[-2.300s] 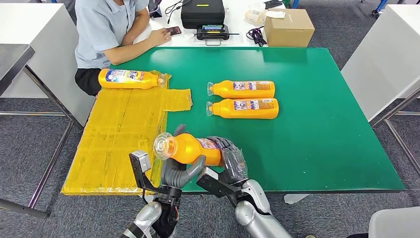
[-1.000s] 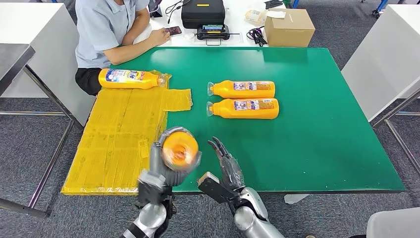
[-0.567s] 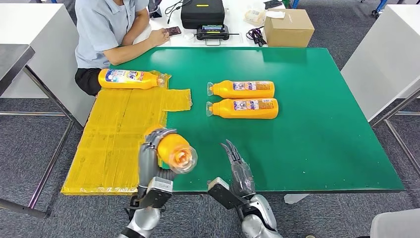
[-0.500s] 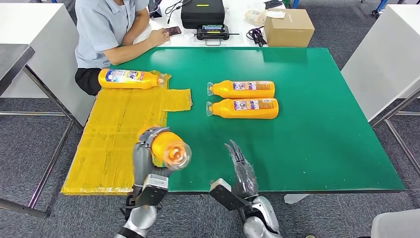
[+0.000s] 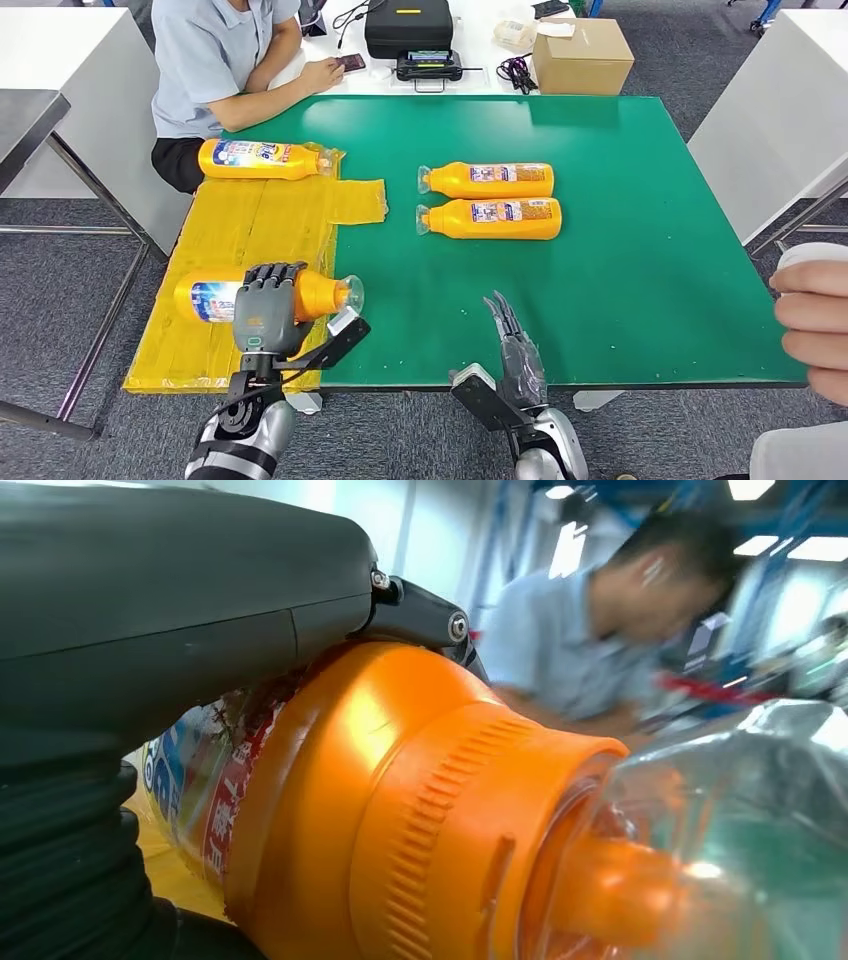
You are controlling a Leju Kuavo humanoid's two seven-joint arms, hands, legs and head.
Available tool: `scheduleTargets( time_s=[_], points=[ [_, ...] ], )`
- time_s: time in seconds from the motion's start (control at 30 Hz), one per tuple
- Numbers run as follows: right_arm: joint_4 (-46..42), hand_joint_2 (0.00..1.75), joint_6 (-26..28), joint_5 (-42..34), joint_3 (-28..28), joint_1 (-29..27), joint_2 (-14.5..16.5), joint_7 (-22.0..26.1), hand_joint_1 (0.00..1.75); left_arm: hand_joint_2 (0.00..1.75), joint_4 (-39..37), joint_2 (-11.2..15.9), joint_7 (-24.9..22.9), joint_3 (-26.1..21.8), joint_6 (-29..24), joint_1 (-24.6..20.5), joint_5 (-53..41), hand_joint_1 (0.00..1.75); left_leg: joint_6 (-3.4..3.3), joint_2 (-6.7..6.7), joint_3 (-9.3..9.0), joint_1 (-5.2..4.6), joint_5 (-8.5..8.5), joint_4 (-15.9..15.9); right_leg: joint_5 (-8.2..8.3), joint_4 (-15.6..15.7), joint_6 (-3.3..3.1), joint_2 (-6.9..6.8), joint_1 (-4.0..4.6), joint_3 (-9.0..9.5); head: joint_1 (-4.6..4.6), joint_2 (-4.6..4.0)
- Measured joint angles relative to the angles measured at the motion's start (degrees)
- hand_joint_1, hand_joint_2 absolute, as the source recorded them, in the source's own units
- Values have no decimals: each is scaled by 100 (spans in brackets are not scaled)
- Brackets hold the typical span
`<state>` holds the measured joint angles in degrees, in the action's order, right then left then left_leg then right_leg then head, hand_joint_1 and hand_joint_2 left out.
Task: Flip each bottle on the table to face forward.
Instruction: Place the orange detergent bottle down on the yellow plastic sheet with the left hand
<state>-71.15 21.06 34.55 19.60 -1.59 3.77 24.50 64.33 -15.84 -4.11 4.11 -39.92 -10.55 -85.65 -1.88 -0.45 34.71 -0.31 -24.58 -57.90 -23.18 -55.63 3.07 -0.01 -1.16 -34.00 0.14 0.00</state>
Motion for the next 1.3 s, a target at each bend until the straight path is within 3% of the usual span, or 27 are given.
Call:
scheduleTargets(
  time_s=[0.17, 0.3, 0.4, 0.53, 0.57, 0.77, 1.1, 1.3],
  points=[
    [1, 175, -173, -44, -101, 15, 62, 14, 0, 175, -895, 209, -596, 82, 425, -504, -230, 175, 0, -2, 2, 0, 2, 0, 0, -1, 0, 0, -1, 1, 1, 0],
    [3, 175, -242, -73, -173, 26, 102, 51, 0, 175, -1355, 285, -486, 187, 506, -762, 44, 172, 0, -4, 5, -2, 1, 0, 0, -1, 1, -1, -2, 0, 2, 0],
    [7, 175, -291, -89, -202, 35, 122, 81, 0, 175, -1564, 321, -409, 274, 638, -883, 225, 152, 0, -4, 6, -2, 0, 0, 0, -1, 1, -1, -2, -1, 1, 0],
    [21, 175, -338, -93, -225, 52, 151, 104, 0, 175, -1745, 366, -359, 406, 759, -1030, 393, 21, 0, -5, 5, -2, 0, 0, 0, 0, 0, -1, -1, -1, 1, 0],
    [25, 175, -348, -93, -230, 59, 156, 107, 0, 175, -1787, 375, -350, 434, 794, -1060, 413, 12, 0, -5, 5, -1, 0, 0, 0, 0, 0, -1, -1, 0, 1, 0],
    [54, 175, -391, -94, -243, 80, 182, 122, 0, 175, -2032, 416, -333, 584, 1000, -1182, 484, 0, 0, -2, 3, -1, 1, 0, 0, -1, 0, 0, -1, 0, 0, 0],
    [75, 175, -466, -98, -348, 112, 189, 128, 0, 175, -2373, 444, -556, 792, 1987, -1565, 661, 0, 0, -13, -21, -2, 1, 0, -1, 0, 0, -7, -2, 30, 1, 0],
    [75, 175, -479, -98, -395, 118, 189, 129, 0, 175, -2514, 472, -557, 880, 2068, -1682, 700, 0, 1, -12, -42, -1, 3, 1, 0, 0, 0, -7, -1, 51, 1, 0]
  ],
)
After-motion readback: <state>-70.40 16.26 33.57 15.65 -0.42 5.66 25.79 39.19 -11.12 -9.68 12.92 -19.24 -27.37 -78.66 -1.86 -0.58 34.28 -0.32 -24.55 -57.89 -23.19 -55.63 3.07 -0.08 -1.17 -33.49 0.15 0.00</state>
